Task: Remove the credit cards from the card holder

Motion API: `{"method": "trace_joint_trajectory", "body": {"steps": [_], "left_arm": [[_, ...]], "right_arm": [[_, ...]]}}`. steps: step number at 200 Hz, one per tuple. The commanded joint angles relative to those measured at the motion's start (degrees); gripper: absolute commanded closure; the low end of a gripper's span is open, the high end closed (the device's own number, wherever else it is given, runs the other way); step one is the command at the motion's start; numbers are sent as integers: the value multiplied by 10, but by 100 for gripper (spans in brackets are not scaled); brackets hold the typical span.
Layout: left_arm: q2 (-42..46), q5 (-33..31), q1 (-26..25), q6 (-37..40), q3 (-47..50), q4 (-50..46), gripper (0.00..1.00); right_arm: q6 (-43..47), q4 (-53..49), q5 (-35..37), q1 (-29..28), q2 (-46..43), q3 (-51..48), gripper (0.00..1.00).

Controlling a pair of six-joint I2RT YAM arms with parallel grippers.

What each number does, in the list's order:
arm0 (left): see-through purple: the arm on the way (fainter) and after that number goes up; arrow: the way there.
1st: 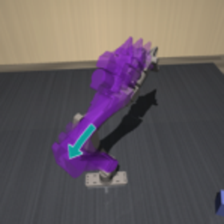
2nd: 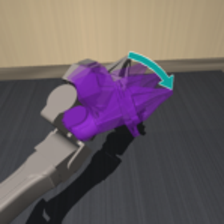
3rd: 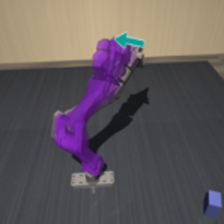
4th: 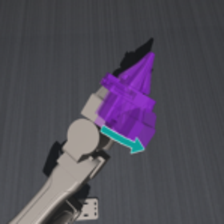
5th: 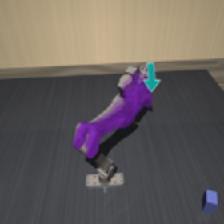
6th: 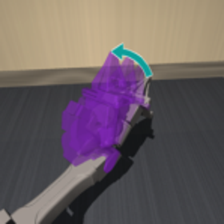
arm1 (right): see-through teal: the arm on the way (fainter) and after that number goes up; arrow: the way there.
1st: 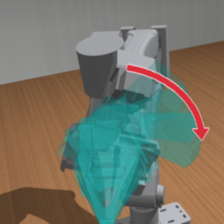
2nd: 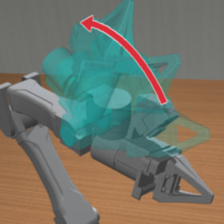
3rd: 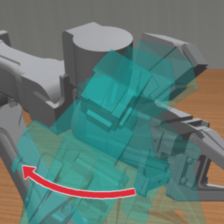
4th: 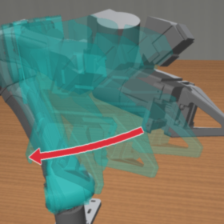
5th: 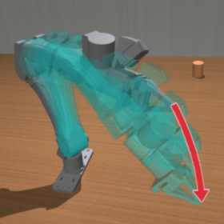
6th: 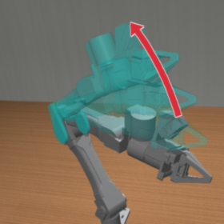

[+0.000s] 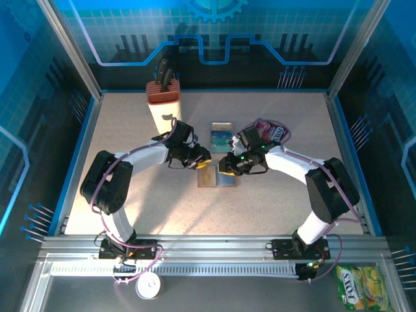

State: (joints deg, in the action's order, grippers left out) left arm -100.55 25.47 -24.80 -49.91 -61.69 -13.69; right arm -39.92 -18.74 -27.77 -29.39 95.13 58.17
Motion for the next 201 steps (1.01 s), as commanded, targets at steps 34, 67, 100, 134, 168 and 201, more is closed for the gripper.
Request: {"method": "trace_joint_trajectory", "body": {"steps": [34, 67, 100, 134, 168, 201], "left_arm": [[41, 2, 18, -17, 66, 42, 75], [46, 11, 27, -20, 96, 61, 80], [34, 26, 30, -20, 109, 75, 83], [30, 30, 33, -15, 110, 77, 83], [21, 30, 34, -19, 114, 90, 83], [12, 32, 34, -18, 115, 95, 83]], "right_arm": [[-14, 27, -23, -20, 54, 44, 71], [-12, 32, -18, -22, 71, 52, 71], [-4, 35, -10, -21, 84, 50, 71], [2, 41, -1, -16, 92, 33, 71], [4, 57, -7, -15, 105, 16, 71], [8, 70, -3, -11, 119, 0, 71]]}}
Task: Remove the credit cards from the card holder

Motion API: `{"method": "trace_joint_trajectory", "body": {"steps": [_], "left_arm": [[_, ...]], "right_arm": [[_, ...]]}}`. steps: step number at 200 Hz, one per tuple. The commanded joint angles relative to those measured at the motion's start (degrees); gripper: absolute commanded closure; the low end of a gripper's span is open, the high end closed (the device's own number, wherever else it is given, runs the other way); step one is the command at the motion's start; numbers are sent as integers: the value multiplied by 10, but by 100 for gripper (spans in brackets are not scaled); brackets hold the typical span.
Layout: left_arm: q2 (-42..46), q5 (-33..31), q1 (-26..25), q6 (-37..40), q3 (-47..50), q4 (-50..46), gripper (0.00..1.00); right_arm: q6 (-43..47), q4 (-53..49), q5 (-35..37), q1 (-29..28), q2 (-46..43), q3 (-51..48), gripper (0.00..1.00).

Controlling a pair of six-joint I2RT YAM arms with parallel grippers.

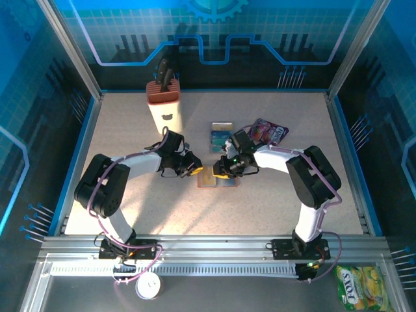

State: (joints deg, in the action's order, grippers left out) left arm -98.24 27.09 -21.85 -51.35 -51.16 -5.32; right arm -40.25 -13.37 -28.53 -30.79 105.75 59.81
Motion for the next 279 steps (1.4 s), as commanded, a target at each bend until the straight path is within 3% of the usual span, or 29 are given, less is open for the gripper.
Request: {"method": "trace_joint_trajectory", "body": {"steps": [1, 63, 157, 279], "left_arm": [[-12, 16, 4, -4, 10, 11, 83], [-13, 22, 4, -2, 18, 16, 84], [-28, 31, -2, 7, 19, 5, 93], [-62, 1, -5, 33, 16, -45, 96]], "right_arm": [[11, 17, 4, 3, 13, -18, 71], [-1, 52, -2, 9, 22, -42, 71], [-11, 62, -11, 5, -25, -30, 71], [-18, 85, -36, -7, 11, -6, 72]]}}
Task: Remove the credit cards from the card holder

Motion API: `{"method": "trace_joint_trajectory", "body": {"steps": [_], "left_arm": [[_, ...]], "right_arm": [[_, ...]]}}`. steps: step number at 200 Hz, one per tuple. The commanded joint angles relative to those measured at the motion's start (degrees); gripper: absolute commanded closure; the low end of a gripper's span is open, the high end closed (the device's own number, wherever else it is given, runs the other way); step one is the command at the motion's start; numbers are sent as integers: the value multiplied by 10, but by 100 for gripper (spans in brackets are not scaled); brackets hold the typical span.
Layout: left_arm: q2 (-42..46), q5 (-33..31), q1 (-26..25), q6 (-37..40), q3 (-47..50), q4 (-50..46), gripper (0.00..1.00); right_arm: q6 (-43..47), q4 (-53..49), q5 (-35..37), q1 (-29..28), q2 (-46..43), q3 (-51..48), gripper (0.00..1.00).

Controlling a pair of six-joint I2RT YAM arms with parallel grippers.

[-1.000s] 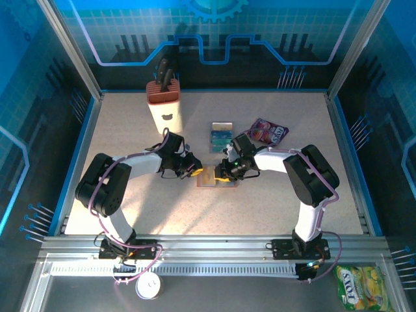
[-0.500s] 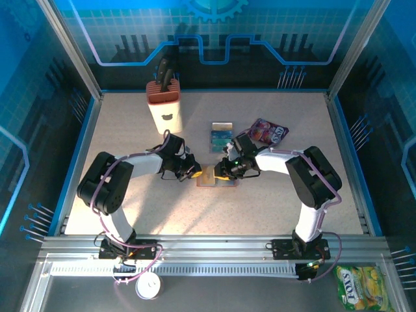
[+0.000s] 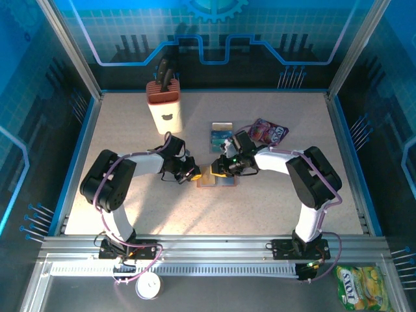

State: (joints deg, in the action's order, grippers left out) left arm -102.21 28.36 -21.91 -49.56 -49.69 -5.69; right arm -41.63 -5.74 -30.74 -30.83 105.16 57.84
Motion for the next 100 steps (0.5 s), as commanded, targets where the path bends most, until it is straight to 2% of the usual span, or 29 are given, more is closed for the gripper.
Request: {"method": "trace_joint_trajectory", "body": {"steps": [1, 100], "left_arm": [[-23, -12, -4, 14, 2, -41, 96], [-18, -13, -3, 16, 6, -43, 95]], "right_arm": [[-3, 9, -14, -6, 17, 14, 72], [-4, 15, -24, -12, 51, 31, 75]]}}
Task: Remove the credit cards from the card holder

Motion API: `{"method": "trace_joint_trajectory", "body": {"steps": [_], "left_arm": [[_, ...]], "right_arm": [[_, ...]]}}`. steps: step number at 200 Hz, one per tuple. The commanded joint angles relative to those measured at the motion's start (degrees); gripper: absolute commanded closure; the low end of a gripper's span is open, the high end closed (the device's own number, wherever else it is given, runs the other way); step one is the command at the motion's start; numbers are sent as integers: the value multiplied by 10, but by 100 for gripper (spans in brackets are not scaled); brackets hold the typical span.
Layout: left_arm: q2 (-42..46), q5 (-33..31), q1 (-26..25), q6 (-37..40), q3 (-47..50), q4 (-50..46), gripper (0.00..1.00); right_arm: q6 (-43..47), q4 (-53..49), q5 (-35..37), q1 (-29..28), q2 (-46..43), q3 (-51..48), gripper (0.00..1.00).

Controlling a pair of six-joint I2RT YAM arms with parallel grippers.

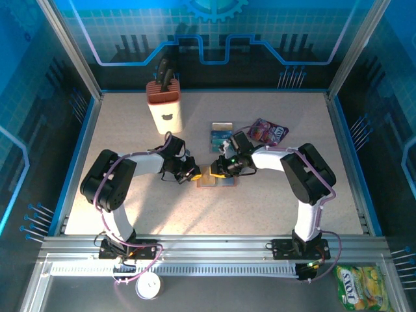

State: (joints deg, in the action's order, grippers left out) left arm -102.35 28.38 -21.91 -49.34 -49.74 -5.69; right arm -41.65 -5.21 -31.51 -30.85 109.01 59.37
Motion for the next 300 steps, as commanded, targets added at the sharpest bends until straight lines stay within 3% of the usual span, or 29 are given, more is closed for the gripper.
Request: {"method": "trace_joint_trajectory", "body": {"steps": [1, 53, 103, 215, 300], "left_arm": [[-17, -13, -3, 14, 6, -43, 95], [-10, -13, -3, 10, 16, -38, 96], [-12, -17, -3, 11, 18, -37, 95], [-4, -12, -3, 11, 11, -31, 95], [37, -22, -5, 34, -35, -87, 93]], "right_arm": [[-4, 10, -17, -12, 13, 16, 75], [-4, 4, -23, -20, 31, 33, 76], [29, -73, 38, -20, 13, 39, 71], [36, -65, 25, -19, -20, 38, 71], [46, -95, 40, -4, -73, 34, 70]]}}
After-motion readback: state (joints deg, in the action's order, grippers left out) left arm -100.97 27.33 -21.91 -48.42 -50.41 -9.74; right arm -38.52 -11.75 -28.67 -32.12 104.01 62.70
